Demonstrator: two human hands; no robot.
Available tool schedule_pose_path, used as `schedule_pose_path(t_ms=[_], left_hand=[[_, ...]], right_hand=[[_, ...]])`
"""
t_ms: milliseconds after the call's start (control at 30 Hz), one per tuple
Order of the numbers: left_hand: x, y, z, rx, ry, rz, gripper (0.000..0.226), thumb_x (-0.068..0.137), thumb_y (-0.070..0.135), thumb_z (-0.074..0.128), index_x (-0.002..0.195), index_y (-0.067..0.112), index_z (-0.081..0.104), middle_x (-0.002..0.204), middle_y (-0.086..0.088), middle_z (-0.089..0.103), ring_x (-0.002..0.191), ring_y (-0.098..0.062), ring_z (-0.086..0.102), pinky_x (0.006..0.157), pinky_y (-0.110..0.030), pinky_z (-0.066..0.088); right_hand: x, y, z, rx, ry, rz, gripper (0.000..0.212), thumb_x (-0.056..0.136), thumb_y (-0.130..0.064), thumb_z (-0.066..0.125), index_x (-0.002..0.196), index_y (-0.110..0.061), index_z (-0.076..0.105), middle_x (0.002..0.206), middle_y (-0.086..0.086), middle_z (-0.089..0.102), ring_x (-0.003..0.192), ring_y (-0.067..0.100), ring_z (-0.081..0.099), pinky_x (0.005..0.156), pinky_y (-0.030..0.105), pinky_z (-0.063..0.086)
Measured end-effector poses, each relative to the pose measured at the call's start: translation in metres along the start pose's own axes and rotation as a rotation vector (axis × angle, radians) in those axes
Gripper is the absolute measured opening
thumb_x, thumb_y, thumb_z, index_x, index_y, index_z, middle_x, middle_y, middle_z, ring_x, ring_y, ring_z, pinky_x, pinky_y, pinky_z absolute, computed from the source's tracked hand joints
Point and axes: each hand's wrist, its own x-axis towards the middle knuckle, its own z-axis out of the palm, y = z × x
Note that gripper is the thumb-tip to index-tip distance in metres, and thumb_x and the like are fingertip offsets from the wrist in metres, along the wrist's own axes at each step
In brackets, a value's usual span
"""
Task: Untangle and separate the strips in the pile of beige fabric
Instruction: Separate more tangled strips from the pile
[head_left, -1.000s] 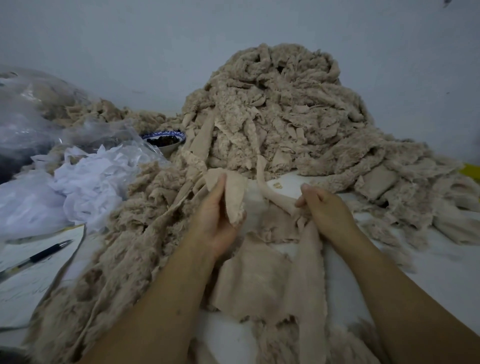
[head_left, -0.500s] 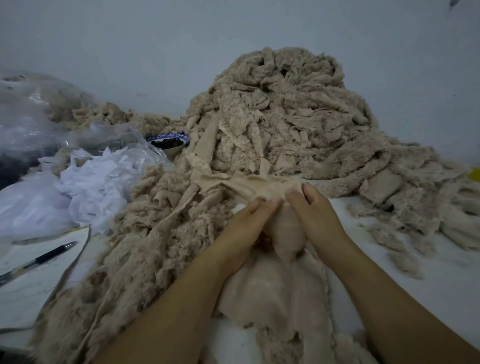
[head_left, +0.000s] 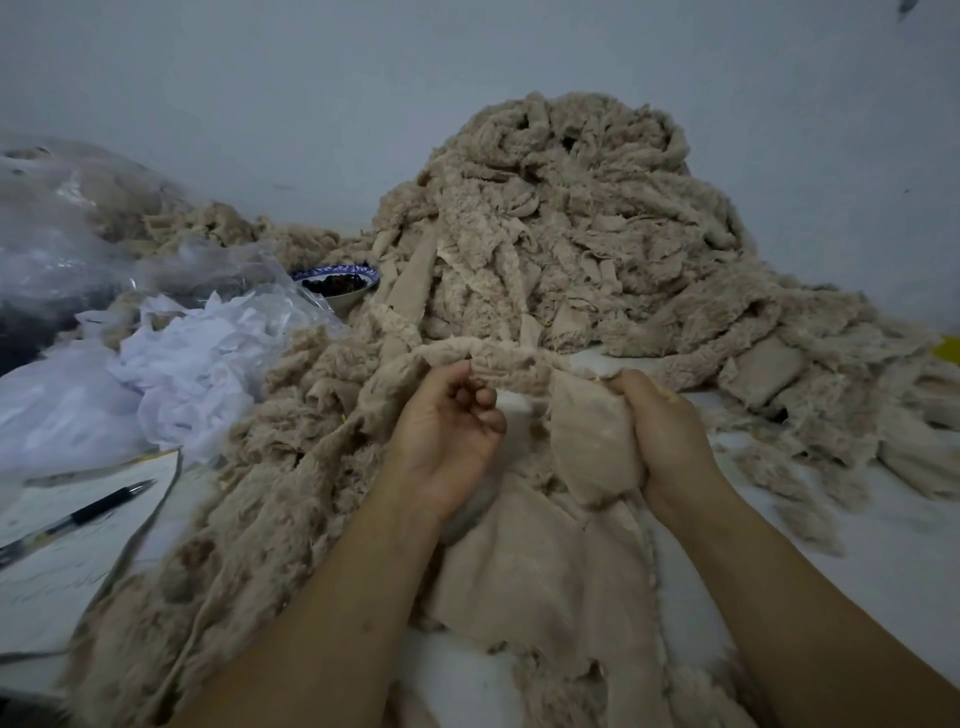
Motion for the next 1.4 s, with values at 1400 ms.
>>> schedule_pose_path(t_ms=[1400], left_hand=[[0.004, 0.003, 0.0, -0.069, 0.116, 0.076, 0.033, 0.107, 0.03, 0.033, 0.112, 0.009, 0.059, 0.046, 0.007, 0.028, 0.034, -0.005, 0.021, 0.037, -0.017, 0.025]], right_hand=[[0.02, -0.006, -0.02, 0.517, -0.029, 0.136, 0.037, 0.101, -0.027, 0.048, 0.065, -0.017, 0.048, 0.046, -0.006, 0.038, 0.037, 0.008, 0.033, 0.036, 0.02, 0.034]])
